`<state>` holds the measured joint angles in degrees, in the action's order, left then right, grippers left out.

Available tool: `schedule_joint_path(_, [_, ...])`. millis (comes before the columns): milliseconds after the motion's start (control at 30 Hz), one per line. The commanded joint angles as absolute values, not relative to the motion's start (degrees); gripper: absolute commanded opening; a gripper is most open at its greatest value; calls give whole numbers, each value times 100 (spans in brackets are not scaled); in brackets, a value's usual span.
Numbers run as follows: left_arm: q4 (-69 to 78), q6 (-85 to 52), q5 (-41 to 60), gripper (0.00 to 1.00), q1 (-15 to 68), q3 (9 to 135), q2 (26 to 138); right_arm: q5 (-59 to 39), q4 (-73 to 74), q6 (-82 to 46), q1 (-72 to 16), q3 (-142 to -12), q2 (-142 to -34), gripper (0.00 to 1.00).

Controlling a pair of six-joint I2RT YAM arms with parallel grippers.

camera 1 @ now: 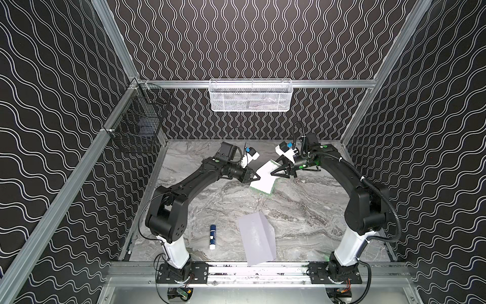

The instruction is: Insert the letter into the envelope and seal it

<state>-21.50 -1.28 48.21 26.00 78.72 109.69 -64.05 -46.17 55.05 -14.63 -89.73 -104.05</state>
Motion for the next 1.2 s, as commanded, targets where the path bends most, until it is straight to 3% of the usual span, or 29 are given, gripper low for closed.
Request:
schedule_joint_path(0, [-1936,-74,4895,0,2584,7897,10931,-6475,-4471,5519,-1506,-8814,-10220,50])
schedule_joint_path(667, [-1055,159,4967,0,2586,7410,10430,-6904,-5979,6207,-1569,-9132,-10077,53])
schedule_joint_path(1033, [-976,40,4891,0,2570,7638,10537,-6484,-5308,5551,-1577,-8666,-9545,72])
schedule_joint_path(1167, [-910,135,5024,0,2566,7612,10443,-6294,-5185,5465,-1572,-8651,-9414,73])
